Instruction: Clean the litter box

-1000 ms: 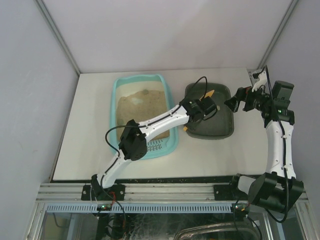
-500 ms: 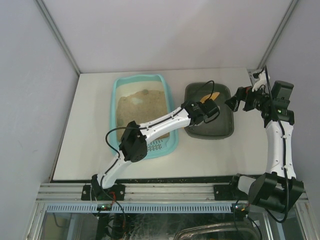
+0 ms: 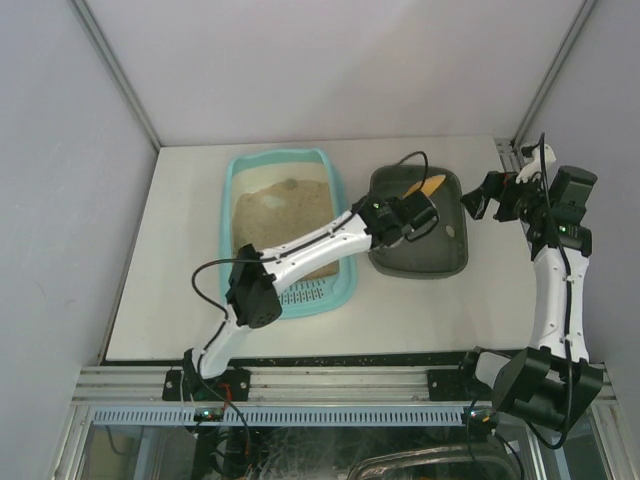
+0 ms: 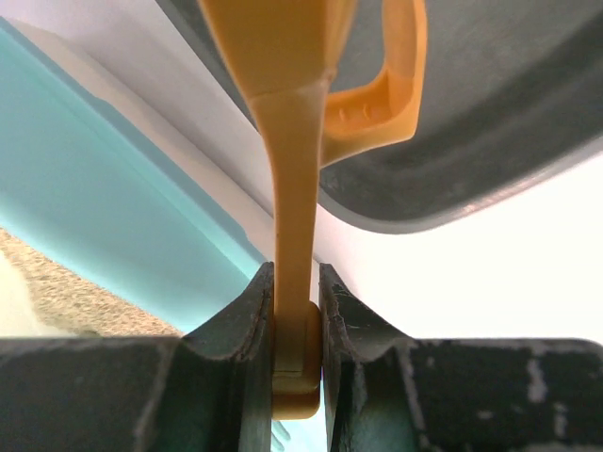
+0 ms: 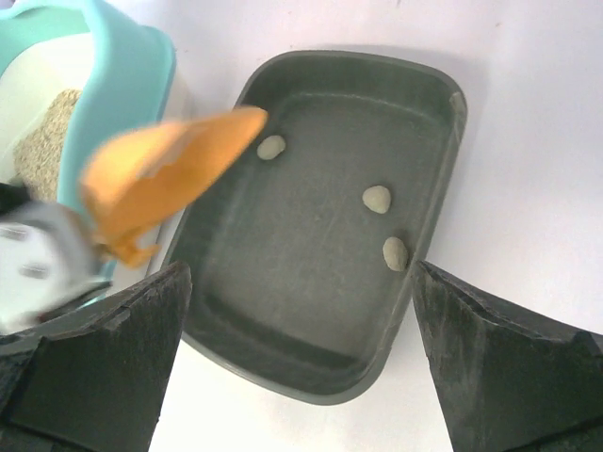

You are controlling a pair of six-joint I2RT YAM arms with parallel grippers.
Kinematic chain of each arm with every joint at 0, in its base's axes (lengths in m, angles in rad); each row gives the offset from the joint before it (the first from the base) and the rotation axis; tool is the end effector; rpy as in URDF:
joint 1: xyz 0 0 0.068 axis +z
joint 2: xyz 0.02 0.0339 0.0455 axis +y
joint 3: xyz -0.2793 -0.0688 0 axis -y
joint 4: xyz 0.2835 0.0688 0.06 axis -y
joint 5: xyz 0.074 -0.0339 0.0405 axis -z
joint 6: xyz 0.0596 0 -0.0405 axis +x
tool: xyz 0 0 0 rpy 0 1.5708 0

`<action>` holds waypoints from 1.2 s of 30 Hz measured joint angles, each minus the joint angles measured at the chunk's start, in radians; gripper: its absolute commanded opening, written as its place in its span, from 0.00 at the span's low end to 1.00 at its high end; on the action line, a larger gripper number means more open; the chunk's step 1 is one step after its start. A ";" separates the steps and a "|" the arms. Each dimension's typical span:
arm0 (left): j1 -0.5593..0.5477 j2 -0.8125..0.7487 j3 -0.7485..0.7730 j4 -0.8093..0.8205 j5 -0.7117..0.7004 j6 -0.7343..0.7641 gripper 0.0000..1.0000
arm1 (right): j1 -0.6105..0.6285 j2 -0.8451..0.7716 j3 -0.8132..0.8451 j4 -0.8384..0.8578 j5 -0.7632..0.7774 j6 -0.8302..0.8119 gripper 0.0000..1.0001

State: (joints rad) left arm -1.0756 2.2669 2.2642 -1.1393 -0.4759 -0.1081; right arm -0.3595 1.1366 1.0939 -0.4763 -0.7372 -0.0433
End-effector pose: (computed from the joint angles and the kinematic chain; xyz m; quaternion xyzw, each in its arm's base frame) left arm 0.2785 -0.4582 0.2716 0.3973 0.8639 0.0758 0.3001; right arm 0.2864 -0.0648 0.3561 -0.0516 0.8252 0.2116 0.5211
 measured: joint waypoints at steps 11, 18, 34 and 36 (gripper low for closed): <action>0.474 -0.563 -0.304 0.134 0.569 -0.322 0.00 | 0.171 0.080 -0.002 0.017 0.008 0.027 1.00; 0.687 -0.687 -0.740 0.198 0.861 -0.455 0.00 | 0.554 0.315 0.134 -0.049 0.093 -0.028 1.00; 0.797 -0.463 -0.937 0.386 1.254 -0.619 0.00 | 0.736 0.568 0.236 -0.141 0.166 -0.073 1.00; 0.797 -0.401 -0.933 0.406 1.295 -0.636 0.00 | 0.740 0.597 0.260 -0.147 0.158 -0.072 1.00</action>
State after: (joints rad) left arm -0.2783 1.8656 1.3308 -0.7338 0.8188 -0.7444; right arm 0.3809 1.7332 1.3540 -0.6235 -0.5797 -0.1158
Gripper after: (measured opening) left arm 0.243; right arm 0.997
